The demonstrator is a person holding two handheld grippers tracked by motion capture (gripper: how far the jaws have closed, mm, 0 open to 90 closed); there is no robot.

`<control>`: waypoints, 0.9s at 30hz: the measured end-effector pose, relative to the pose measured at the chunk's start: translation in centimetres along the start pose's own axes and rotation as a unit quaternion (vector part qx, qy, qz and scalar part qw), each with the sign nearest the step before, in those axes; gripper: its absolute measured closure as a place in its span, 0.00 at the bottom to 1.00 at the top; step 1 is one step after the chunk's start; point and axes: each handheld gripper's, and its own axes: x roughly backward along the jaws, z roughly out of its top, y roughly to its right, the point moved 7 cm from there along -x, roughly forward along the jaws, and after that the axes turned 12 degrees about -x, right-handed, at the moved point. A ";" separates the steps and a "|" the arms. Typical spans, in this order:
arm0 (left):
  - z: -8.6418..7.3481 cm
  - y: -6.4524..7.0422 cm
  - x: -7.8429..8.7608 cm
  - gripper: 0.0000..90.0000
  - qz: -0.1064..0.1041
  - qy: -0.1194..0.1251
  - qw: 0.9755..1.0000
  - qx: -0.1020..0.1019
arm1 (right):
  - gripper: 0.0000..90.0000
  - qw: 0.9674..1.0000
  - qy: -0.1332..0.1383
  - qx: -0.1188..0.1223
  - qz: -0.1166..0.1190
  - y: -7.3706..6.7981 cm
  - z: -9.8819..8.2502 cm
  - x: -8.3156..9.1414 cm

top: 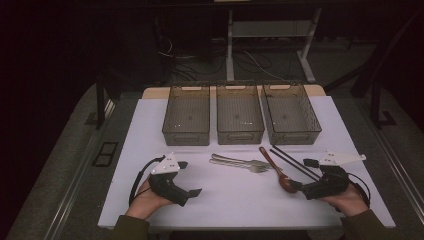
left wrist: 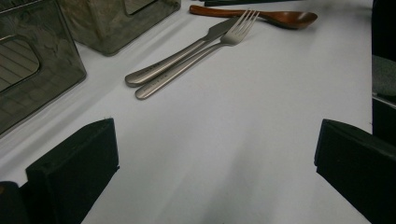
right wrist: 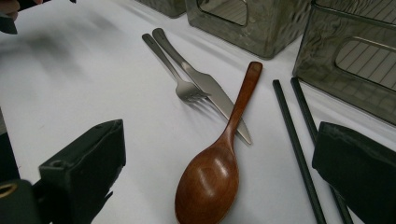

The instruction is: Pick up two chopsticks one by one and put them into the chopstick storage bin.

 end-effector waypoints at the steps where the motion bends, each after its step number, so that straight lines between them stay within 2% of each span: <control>1: 0.0 0.0 0.0 0.00 0.000 -0.001 1.000 0.000 | 0.03 1.000 0.000 0.000 0.000 0.0 0.0 0.0; 13: 0.1 0.0 0.0 0.00 0.001 0.001 1.000 0.001 | 0.03 1.000 0.000 -0.002 0.001 0.2 0.0 0.1; 27: 0.0 0.1 0.0 0.00 -0.002 -0.003 1.000 -0.003 | 0.03 1.000 -0.009 0.003 -0.016 1.1 0.4 0.6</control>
